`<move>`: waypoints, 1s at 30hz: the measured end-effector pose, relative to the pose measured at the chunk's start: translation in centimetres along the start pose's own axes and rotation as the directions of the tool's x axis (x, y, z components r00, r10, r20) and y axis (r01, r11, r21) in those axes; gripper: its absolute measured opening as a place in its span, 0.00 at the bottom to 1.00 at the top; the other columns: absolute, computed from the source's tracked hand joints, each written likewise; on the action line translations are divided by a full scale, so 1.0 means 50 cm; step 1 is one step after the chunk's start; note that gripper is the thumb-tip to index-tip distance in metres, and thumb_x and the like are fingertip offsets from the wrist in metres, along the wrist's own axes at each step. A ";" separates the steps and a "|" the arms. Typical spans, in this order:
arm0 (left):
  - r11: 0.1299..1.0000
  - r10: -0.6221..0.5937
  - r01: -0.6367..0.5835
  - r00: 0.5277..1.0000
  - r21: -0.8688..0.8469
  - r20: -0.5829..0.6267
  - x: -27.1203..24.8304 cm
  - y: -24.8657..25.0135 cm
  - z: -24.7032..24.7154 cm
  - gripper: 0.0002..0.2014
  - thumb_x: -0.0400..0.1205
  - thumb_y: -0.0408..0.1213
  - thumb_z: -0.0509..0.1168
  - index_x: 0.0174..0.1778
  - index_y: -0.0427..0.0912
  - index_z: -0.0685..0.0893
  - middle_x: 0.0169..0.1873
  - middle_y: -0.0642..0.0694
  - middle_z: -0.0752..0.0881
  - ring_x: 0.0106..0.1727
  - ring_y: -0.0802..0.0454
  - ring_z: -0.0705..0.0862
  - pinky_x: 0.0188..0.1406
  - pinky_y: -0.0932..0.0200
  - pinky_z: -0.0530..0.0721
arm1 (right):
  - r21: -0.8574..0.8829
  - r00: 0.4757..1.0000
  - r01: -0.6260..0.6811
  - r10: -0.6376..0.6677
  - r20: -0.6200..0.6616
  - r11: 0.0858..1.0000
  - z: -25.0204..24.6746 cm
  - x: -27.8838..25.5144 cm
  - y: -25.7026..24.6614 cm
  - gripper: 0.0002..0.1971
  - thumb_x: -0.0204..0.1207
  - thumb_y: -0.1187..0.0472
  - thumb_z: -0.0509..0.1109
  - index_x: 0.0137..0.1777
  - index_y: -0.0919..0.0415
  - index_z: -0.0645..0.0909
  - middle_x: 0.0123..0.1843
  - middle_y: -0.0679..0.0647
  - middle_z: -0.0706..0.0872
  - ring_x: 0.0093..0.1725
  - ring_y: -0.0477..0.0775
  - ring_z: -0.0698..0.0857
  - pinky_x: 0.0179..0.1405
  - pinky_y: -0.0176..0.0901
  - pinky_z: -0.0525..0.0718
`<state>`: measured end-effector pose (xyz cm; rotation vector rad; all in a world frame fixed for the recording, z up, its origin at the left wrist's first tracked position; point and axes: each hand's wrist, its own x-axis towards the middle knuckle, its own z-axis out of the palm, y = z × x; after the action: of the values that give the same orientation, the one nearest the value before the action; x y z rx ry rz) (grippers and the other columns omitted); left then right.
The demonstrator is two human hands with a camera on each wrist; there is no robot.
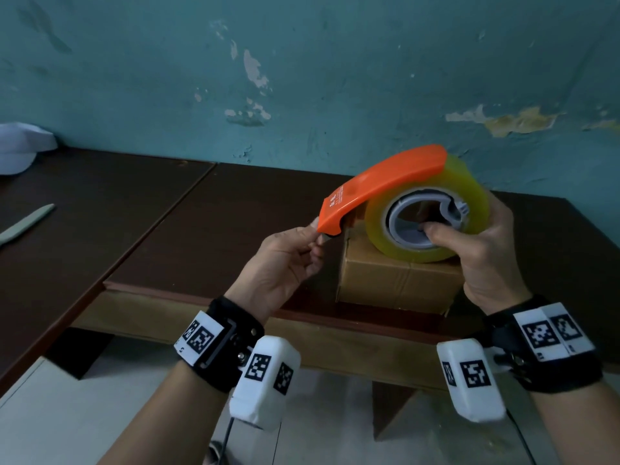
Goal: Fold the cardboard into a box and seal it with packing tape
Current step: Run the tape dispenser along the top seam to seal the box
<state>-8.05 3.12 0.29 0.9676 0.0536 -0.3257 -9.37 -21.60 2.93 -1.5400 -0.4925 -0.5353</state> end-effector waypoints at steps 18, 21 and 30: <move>0.916 0.183 -0.177 0.983 0.361 0.019 -0.006 0.037 -0.031 0.16 0.79 0.30 0.72 0.23 0.43 0.86 0.43 0.32 0.82 0.35 0.53 0.80 0.36 0.65 0.83 | 0.000 0.996 -0.045 0.045 -0.075 0.999 -0.001 -0.003 0.008 0.14 0.71 0.74 0.75 0.57 0.70 0.85 0.48 0.61 0.90 0.51 0.56 0.91 0.54 0.46 0.91; 0.895 0.208 -0.188 0.978 0.405 -0.004 -0.007 0.035 -0.028 0.14 0.79 0.31 0.73 0.27 0.40 0.85 0.33 0.35 0.83 0.45 0.43 0.82 0.38 0.65 0.84 | 0.004 0.997 -0.037 0.037 -0.075 0.999 0.001 -0.004 0.003 0.11 0.70 0.73 0.74 0.52 0.66 0.86 0.45 0.54 0.91 0.50 0.53 0.91 0.53 0.45 0.90; 0.865 0.201 -0.122 0.973 0.487 -0.113 -0.002 0.024 -0.049 0.13 0.83 0.32 0.74 0.32 0.40 0.84 0.29 0.47 0.85 0.31 0.58 0.81 0.34 0.65 0.81 | 0.024 0.994 -0.007 0.009 -0.110 1.000 0.003 -0.001 0.005 0.12 0.70 0.74 0.71 0.51 0.62 0.87 0.44 0.45 0.93 0.50 0.51 0.91 0.53 0.43 0.89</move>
<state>-7.52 5.79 -0.15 1.4825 0.0386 -0.1005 -9.27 -21.44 2.72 -1.4806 -0.4065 -0.6029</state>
